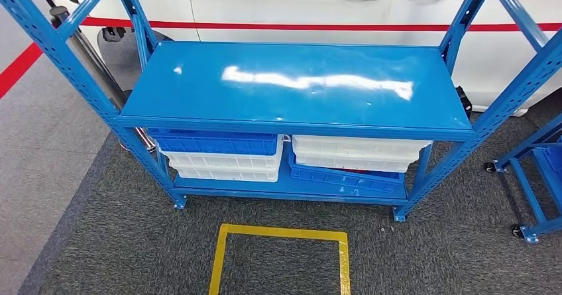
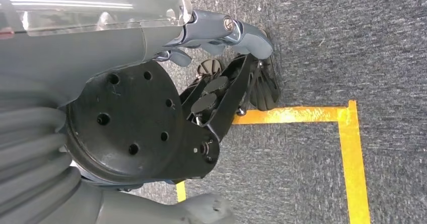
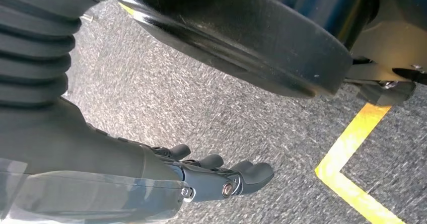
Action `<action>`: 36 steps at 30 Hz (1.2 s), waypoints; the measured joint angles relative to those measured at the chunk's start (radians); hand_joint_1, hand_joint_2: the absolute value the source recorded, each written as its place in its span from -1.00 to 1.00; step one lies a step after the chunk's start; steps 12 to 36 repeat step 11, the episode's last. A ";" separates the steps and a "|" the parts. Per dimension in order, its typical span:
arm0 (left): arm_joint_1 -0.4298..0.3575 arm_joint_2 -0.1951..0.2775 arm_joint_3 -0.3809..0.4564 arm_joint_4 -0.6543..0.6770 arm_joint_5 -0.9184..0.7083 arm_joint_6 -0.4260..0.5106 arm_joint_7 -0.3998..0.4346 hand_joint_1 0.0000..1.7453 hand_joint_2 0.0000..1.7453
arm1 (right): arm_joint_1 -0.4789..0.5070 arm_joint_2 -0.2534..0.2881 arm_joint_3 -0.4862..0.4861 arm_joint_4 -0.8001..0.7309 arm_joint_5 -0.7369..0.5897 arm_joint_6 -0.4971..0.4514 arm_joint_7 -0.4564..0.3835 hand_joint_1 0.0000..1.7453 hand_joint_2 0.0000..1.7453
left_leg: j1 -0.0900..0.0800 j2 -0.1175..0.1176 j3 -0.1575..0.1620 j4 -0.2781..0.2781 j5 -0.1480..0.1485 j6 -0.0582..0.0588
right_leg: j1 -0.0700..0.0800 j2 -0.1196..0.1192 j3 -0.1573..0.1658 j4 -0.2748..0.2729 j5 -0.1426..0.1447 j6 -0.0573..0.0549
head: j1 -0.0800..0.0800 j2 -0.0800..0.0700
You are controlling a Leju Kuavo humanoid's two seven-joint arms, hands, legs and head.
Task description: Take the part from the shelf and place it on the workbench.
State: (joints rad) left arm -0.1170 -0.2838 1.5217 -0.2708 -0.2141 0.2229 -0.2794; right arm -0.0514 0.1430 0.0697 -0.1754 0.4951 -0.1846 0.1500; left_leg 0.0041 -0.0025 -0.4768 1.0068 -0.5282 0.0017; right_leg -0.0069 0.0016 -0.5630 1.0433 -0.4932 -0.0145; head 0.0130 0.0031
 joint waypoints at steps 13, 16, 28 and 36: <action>-0.001 0.001 -0.038 0.001 -0.047 0.141 0.138 -1.00 1.00 | -0.003 0.003 -0.012 -0.003 0.014 -0.062 0.058 -1.00 1.00 | -0.001 0.000 0.003 0.000 -0.001 0.000 | -0.001 -0.001 0.007 -0.006 0.002 0.004 | 0.000 0.000; -0.001 0.001 -0.038 0.001 -0.047 0.141 0.138 -1.00 1.00 | -0.003 0.003 -0.012 -0.003 0.014 -0.062 0.058 -1.00 1.00 | -0.001 0.000 0.003 0.000 -0.001 0.000 | -0.001 -0.001 0.007 -0.006 0.002 0.004 | 0.000 0.000; -0.001 0.001 -0.038 0.001 -0.047 0.141 0.138 -1.00 1.00 | -0.003 0.003 -0.012 -0.003 0.014 -0.062 0.058 -1.00 1.00 | -0.001 0.000 0.003 0.000 -0.001 0.000 | -0.001 -0.001 0.007 -0.006 0.002 0.004 | 0.000 0.000; -0.001 0.001 -0.038 0.001 -0.047 0.141 0.138 -1.00 1.00 | -0.003 0.003 -0.012 -0.003 0.014 -0.062 0.058 -1.00 1.00 | -0.001 0.000 0.003 0.000 -0.001 0.000 | -0.001 -0.001 0.007 -0.006 0.002 0.004 | 0.000 0.000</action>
